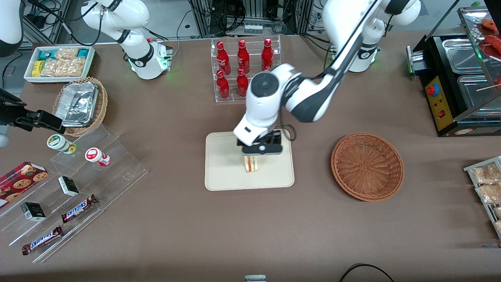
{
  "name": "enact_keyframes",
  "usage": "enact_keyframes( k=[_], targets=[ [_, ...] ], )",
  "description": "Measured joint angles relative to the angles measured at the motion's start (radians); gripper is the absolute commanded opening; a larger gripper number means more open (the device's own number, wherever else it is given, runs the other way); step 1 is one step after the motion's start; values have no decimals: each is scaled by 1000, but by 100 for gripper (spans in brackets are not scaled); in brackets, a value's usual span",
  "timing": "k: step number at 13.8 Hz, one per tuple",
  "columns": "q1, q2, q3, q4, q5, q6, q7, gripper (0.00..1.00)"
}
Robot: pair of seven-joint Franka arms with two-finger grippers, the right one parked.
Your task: Place sandwich from basket to tray
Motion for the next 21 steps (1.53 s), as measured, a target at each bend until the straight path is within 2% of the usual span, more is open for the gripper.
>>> enact_keyframes(
  k=[6, 12, 18, 21],
  targets=[
    [164, -196, 6, -3, -3, -251, 22, 100],
    [362, -295, 9, -6, -43, -428, 291, 100],
    [516, -373, 9, -23, -53, -504, 513, 100],
    [599, -414, 9, -37, -102, -543, 683, 100]
  ],
)
